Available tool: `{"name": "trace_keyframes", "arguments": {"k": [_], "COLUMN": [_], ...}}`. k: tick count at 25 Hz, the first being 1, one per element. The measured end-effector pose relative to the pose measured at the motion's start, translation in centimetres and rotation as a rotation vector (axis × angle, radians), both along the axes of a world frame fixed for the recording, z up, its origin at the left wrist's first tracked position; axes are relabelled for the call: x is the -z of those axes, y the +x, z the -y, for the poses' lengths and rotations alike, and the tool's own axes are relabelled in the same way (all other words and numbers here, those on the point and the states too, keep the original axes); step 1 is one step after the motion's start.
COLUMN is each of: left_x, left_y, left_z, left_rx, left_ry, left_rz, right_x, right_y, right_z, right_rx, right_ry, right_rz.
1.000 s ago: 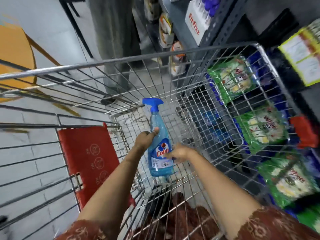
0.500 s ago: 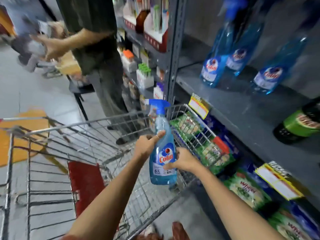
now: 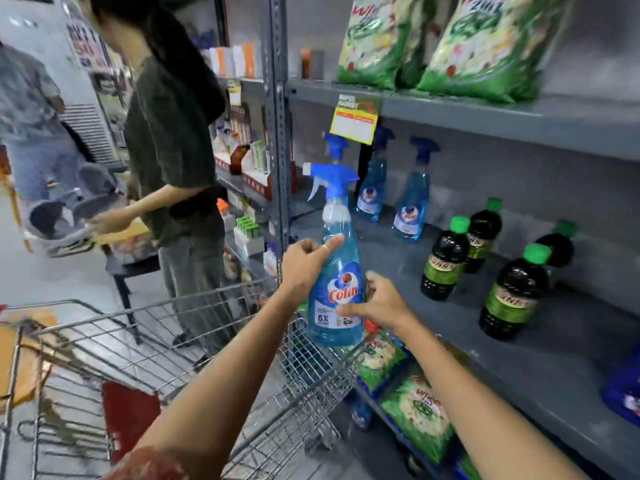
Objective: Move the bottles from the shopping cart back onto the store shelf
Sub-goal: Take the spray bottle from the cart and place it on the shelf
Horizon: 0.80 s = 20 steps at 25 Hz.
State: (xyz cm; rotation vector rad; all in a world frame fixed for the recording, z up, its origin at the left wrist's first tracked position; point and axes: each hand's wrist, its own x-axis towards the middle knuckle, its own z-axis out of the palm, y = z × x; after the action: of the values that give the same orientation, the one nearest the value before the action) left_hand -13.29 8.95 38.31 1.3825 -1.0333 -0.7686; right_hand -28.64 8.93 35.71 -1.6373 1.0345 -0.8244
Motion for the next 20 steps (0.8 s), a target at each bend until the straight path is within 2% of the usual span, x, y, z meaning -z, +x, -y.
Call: {"name": "trace_keyframes", "arguments": {"k": [6, 12, 20], "left_x": [-1.7, -0.6, 0.1], "left_y": [-2.1, -2.3, -1.9], "left_z": [0.9, 3.3, 11.6], "left_rx": [0.064, 0.163, 0.316], "left_ry": [-0.064, -0.043, 0.01], "left_rz": [0.0, -0.041, 0.161], "right_x": [-1.0, 0.2, 1.8], "right_y": [-2.3, -2.3, -0.7], "right_z": [-0.1, 1.5, 8.1], "right_rx": [0.041, 0.134, 0.446], "right_ry": [-0.031, -0.021, -0.088], "right_rz": [0.041, 0.015, -0.13]}}
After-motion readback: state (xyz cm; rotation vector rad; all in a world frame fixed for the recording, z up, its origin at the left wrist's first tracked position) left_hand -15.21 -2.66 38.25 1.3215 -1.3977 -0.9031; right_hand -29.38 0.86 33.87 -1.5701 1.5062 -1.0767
